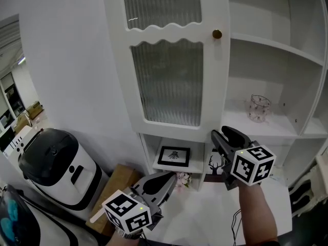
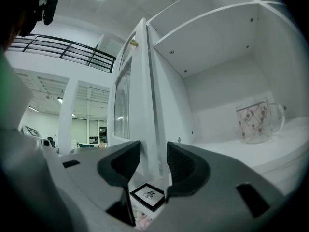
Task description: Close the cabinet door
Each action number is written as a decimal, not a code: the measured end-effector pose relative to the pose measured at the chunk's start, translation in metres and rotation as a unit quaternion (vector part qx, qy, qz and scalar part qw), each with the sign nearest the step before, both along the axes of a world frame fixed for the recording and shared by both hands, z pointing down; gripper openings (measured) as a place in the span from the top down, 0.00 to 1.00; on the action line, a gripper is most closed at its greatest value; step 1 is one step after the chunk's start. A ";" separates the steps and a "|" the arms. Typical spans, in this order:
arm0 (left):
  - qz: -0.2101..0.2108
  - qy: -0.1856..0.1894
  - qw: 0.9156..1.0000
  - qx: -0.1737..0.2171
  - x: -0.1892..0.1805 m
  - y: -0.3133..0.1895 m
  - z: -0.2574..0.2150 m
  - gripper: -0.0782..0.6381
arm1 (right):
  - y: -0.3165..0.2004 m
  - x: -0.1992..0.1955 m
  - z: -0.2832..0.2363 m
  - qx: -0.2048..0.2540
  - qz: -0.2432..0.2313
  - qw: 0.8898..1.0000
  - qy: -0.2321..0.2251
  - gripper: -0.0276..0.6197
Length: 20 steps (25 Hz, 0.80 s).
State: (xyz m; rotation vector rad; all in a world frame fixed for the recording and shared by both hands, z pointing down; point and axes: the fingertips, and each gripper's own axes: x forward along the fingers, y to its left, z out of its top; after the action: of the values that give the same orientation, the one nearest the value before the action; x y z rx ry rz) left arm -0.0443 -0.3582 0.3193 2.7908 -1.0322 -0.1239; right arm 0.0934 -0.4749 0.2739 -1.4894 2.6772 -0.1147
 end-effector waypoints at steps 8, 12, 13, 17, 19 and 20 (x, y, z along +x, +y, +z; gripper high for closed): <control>0.004 0.005 1.000 0.005 -0.003 -0.006 -0.003 0.88 | -0.017 0.002 0.001 -0.011 0.009 1.000 -0.004 0.70; 0.000 0.003 1.000 0.005 -0.009 -0.009 -0.005 0.88 | -0.021 0.002 0.002 -0.014 0.010 1.000 -0.009 0.70; -0.001 0.003 1.000 0.005 -0.010 -0.010 -0.006 0.88 | -0.021 0.002 0.002 -0.011 0.012 1.000 -0.006 0.70; -0.002 0.000 1.000 0.006 -0.012 -0.011 -0.007 0.88 | -0.022 0.001 0.000 -0.001 0.016 1.000 0.002 0.70; -0.003 -0.002 1.000 0.005 -0.011 -0.010 -0.006 0.88 | -0.022 0.000 0.001 -0.002 0.015 1.000 -0.001 0.70; -0.003 -0.003 1.000 0.004 -0.011 -0.009 -0.006 0.88 | -0.022 0.001 0.001 -0.002 0.015 1.000 -0.003 0.70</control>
State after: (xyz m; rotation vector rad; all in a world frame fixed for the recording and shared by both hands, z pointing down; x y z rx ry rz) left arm -0.0556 -0.3676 0.3135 2.7977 -1.0449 -0.1208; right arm 0.0940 -0.4970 0.2753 -1.5288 2.6503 -0.1216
